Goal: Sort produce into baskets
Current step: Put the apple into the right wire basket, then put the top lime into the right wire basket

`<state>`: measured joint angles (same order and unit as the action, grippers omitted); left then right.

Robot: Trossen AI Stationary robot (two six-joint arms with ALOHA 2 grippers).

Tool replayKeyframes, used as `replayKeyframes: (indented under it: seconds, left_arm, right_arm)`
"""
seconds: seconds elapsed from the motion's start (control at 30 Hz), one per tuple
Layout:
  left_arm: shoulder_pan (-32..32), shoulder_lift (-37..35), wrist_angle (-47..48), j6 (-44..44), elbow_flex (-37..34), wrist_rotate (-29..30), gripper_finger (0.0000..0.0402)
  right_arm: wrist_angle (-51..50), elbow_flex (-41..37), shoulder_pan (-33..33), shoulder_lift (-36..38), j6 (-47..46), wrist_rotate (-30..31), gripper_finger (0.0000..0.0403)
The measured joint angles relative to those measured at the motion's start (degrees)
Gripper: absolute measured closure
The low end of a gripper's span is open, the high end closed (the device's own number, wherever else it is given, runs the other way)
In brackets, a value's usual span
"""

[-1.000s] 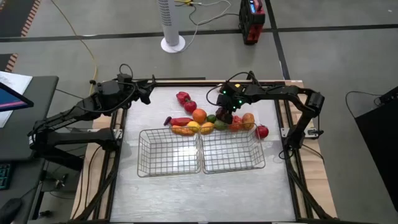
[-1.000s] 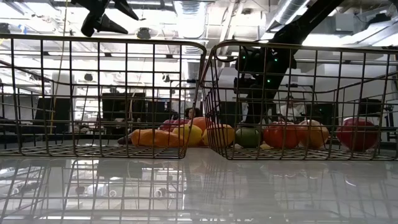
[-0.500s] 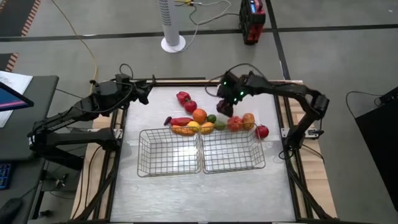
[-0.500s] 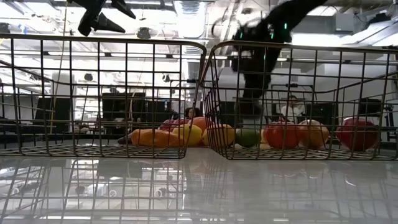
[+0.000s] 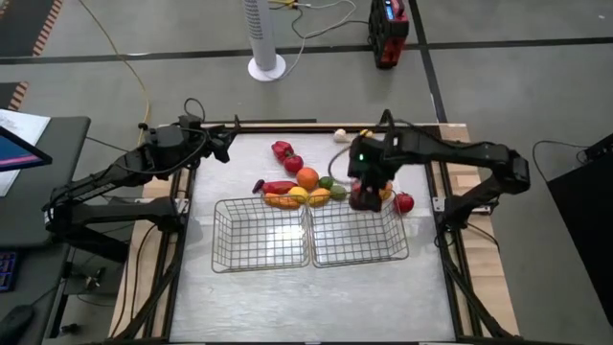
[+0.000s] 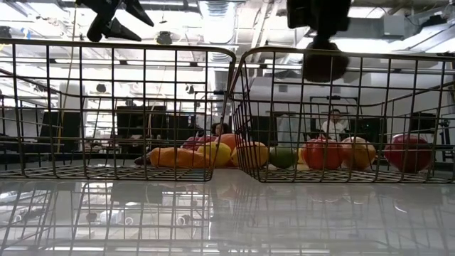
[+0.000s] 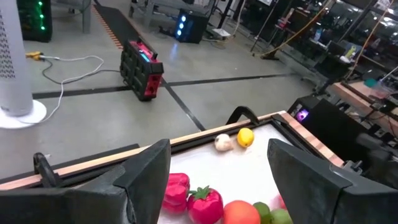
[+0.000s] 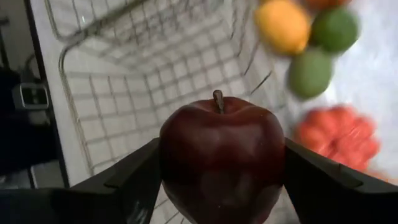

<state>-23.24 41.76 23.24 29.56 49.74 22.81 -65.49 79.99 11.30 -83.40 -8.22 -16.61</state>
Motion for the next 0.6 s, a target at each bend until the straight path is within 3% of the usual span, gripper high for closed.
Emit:
replayKeyframes:
  seconds: [0.2,0.37,0.6]
  left_arm:
    - [0.0,0.0,0.1,0.0,0.0,-1.7,0.0145]
    - [0.0,0.0,0.1,0.0,0.0,-4.9,0.0145]
    - [0.0,0.0,0.1,0.0,0.0,-7.9,0.0145]
  right_arm:
    - [-1.2,0.0,-3.1,-1.5,-6.2,2.5,0.001]
    - [-0.5,0.0,-2.2,-2.2,-7.0,2.7,0.0024]
    - [10.7,0.0,3.8,-3.9,-7.0,4.7,0.0036]
